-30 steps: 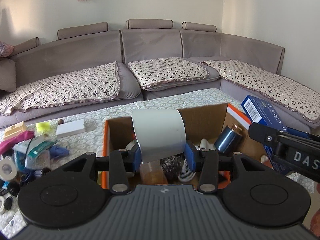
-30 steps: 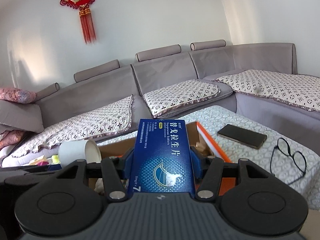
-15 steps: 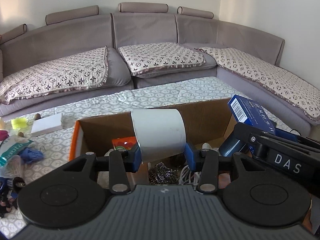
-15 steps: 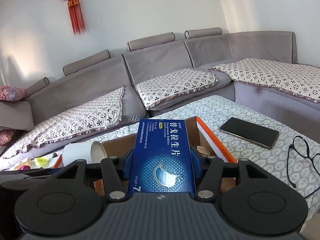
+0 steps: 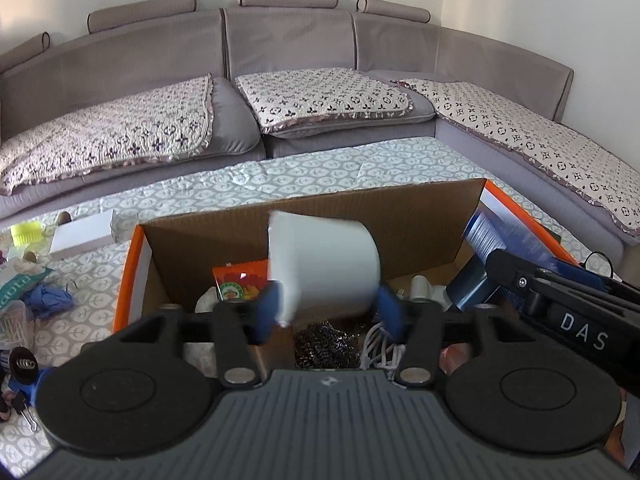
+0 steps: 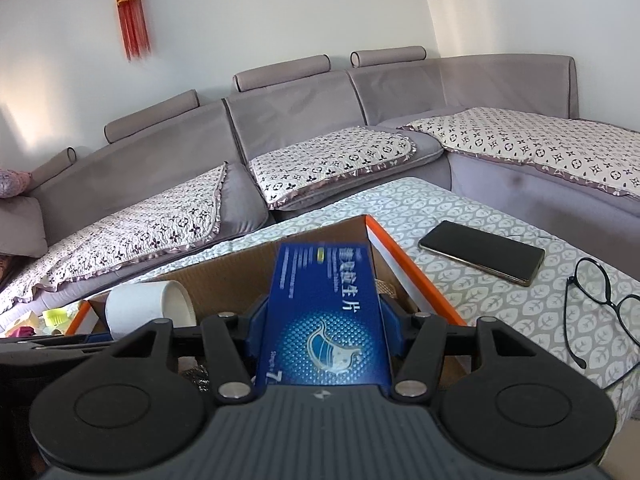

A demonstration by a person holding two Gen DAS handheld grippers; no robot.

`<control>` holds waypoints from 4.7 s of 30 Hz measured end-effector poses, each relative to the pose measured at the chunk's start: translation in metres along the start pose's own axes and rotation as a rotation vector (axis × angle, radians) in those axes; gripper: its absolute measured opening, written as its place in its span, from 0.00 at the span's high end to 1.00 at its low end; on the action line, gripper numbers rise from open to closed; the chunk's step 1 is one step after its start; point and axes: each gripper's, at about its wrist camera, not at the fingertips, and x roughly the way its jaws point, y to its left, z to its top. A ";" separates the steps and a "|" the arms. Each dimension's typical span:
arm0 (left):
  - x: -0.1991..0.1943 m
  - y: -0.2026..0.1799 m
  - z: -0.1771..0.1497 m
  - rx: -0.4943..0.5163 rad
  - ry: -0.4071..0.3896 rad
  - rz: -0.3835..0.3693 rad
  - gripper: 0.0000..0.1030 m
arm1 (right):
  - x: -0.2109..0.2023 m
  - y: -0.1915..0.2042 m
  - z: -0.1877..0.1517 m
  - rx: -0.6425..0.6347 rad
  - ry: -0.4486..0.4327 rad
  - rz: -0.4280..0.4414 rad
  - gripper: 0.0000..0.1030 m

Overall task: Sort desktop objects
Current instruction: 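Open left tool over the orange box while right tool releases the medicine box inside, then move both tools back over the cluttered objects on the bed, then grasp the black rubber plug with left tool while right tool grasps blue silicone cup, then carry the black plug with left tool while right tool carries the blue cup to the orange box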

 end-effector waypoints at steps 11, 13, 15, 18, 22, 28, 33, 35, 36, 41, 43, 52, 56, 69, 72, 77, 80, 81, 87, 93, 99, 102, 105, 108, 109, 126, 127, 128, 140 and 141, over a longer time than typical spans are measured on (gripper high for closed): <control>-0.009 0.011 0.000 -0.037 -0.033 0.010 0.17 | -0.011 0.000 0.002 0.026 -0.046 -0.013 0.30; -0.011 0.011 0.000 -0.038 -0.042 0.014 0.17 | -0.012 0.001 0.002 0.027 -0.051 -0.013 0.28; -0.014 0.013 0.000 -0.040 -0.049 0.017 0.17 | -0.015 0.003 0.003 0.027 -0.055 -0.009 0.27; -0.020 0.018 -0.001 -0.054 -0.063 0.022 0.15 | -0.019 0.007 0.002 0.027 -0.064 -0.003 0.24; -0.030 0.028 -0.004 -0.084 -0.082 0.029 0.10 | -0.027 0.014 0.002 0.029 -0.080 0.009 0.18; -0.046 0.046 -0.011 -0.113 -0.107 0.061 0.07 | -0.039 0.037 -0.002 0.015 -0.097 0.045 0.09; -0.062 0.063 -0.027 -0.098 -0.139 0.085 0.00 | -0.047 0.067 -0.011 -0.004 -0.106 0.093 0.00; -0.067 0.070 -0.033 -0.087 -0.150 0.096 0.00 | -0.049 0.082 -0.016 -0.017 -0.106 0.126 0.00; -0.071 0.075 -0.037 -0.085 -0.153 0.102 0.00 | -0.050 0.089 -0.018 -0.022 -0.106 0.142 0.00; -0.086 0.109 -0.055 -0.088 -0.155 0.158 0.00 | -0.055 0.125 -0.029 -0.028 -0.131 0.196 0.00; -0.090 0.124 -0.063 -0.091 -0.155 0.195 0.00 | -0.058 0.139 -0.033 -0.039 -0.144 0.214 0.00; -0.099 0.196 -0.098 -0.172 -0.124 0.384 0.00 | -0.059 0.213 -0.068 -0.216 -0.075 0.361 0.00; -0.104 0.208 -0.104 -0.190 -0.152 0.461 0.00 | -0.043 0.238 -0.080 -0.290 -0.033 0.397 0.16; -0.071 0.207 -0.113 -0.109 -0.164 0.496 0.08 | 0.023 0.253 -0.110 -0.314 0.138 0.370 0.55; -0.072 0.213 -0.115 -0.116 -0.152 0.513 0.13 | 0.030 0.251 -0.112 -0.311 0.153 0.377 0.59; -0.078 0.214 -0.124 -0.127 -0.146 0.529 0.18 | 0.038 0.251 -0.116 -0.301 0.170 0.374 0.70; -0.083 0.214 -0.128 -0.146 -0.150 0.552 0.21 | 0.039 0.253 -0.119 -0.307 0.181 0.373 0.71; -0.082 0.214 -0.128 -0.146 -0.148 0.549 0.21 | 0.040 0.252 -0.120 -0.308 0.184 0.371 0.72; -0.073 0.214 -0.129 -0.129 -0.110 0.509 0.37 | 0.044 0.252 -0.120 -0.306 0.188 0.363 0.74; -0.074 0.215 -0.130 -0.139 -0.101 0.486 0.42 | 0.043 0.254 -0.121 -0.316 0.189 0.372 0.77; -0.070 0.223 -0.130 -0.172 -0.062 0.474 0.49 | 0.048 0.255 -0.121 -0.312 0.198 0.364 0.77; -0.071 0.223 -0.130 -0.173 -0.063 0.481 0.53 | 0.048 0.255 -0.122 -0.309 0.200 0.364 0.77; -0.070 0.223 -0.130 -0.169 -0.057 0.481 0.67 | 0.049 0.254 -0.121 -0.302 0.208 0.366 0.77; -0.068 0.225 -0.130 -0.181 -0.035 0.467 0.77 | 0.050 0.253 -0.122 -0.294 0.221 0.365 0.78; -0.068 0.225 -0.130 -0.181 -0.036 0.468 0.77 | 0.050 0.253 -0.122 -0.292 0.223 0.364 0.78; -0.071 0.221 -0.131 -0.175 -0.050 0.475 0.78 | 0.042 0.254 -0.119 -0.314 0.195 0.350 0.92; -0.071 0.221 -0.131 -0.173 -0.050 0.472 0.78 | 0.040 0.254 -0.118 -0.317 0.192 0.349 0.92; -0.071 0.220 -0.131 -0.172 -0.049 0.472 0.78 | 0.039 0.254 -0.117 -0.318 0.188 0.349 0.92; -0.079 0.216 -0.129 -0.164 -0.090 0.463 0.78 | 0.007 0.257 -0.101 -0.346 0.085 0.323 0.93; -0.080 0.216 -0.128 -0.165 -0.097 0.461 0.78 | 0.004 0.258 -0.099 -0.349 0.075 0.321 0.93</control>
